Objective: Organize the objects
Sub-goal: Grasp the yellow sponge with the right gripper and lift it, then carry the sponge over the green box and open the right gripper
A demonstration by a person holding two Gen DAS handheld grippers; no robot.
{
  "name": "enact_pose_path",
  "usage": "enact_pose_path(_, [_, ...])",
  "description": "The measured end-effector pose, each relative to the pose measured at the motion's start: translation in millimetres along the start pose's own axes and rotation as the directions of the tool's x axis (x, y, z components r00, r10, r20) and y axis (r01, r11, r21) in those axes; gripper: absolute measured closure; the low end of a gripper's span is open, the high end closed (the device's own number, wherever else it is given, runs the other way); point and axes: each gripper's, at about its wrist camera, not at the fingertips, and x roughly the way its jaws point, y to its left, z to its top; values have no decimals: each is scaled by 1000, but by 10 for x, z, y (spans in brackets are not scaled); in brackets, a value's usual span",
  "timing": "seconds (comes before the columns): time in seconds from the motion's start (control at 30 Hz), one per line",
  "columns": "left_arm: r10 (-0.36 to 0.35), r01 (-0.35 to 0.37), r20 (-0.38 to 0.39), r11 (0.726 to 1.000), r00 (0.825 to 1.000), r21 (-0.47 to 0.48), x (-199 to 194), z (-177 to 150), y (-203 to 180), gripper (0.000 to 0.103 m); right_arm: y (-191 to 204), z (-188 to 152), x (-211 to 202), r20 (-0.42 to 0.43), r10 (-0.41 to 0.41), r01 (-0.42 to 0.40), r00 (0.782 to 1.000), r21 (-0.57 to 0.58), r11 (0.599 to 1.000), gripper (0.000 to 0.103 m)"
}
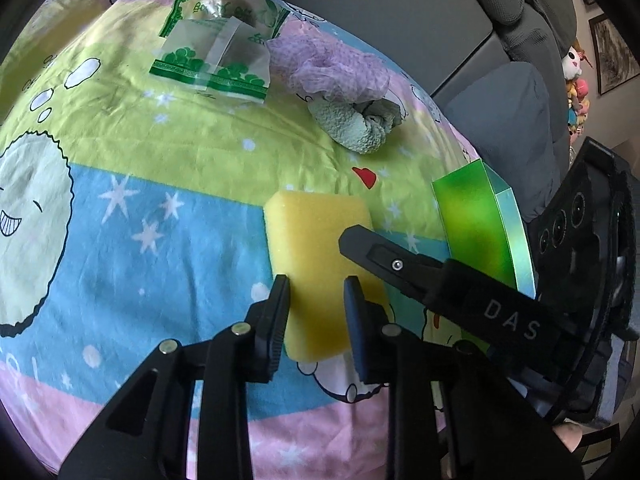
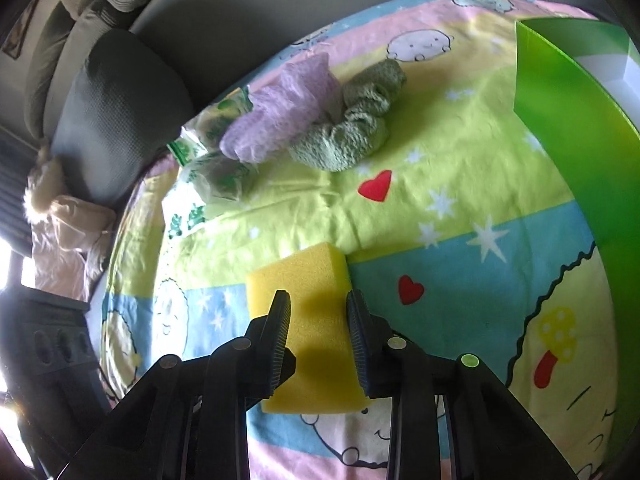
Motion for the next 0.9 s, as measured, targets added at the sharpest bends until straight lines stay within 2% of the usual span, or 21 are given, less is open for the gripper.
enact_pose_path(0.17, [-28, 27, 29, 999, 999, 45, -75, -37, -125, 79, -13, -14, -88, 24, -13, 13, 1000, -7, 1000, 72])
enact_pose_path(0.27, [-30, 23, 76, 995, 997, 97, -153, -64, -284, 79, -28, -26, -260, 73, 6, -6, 997, -10, 1000, 72])
enact_pose_path(0.4, [-78, 48, 154, 980, 985, 192, -309, -100, -567, 79, -44, -40, -559, 161, 28, -25, 987, -17, 1000, 72])
enact_pose_path(0.57, [-155, 93, 206, 955, 966, 280, -438, -159, -850, 79, -75, -80, -963, 286, 43, -38, 957, -22, 999, 72])
enact_pose_path(0.73, [-220, 124, 215, 914, 951, 386, -473, -193, -1181, 79, -203, -144, -1350, 398, 17, -22, 917, 8, 1000, 71])
enact_pose_path(0.9, [-248, 138, 170, 864, 954, 484, -357, -222, -1530, 79, -459, -218, -1648, 478, -16, -20, 878, 69, 997, 71])
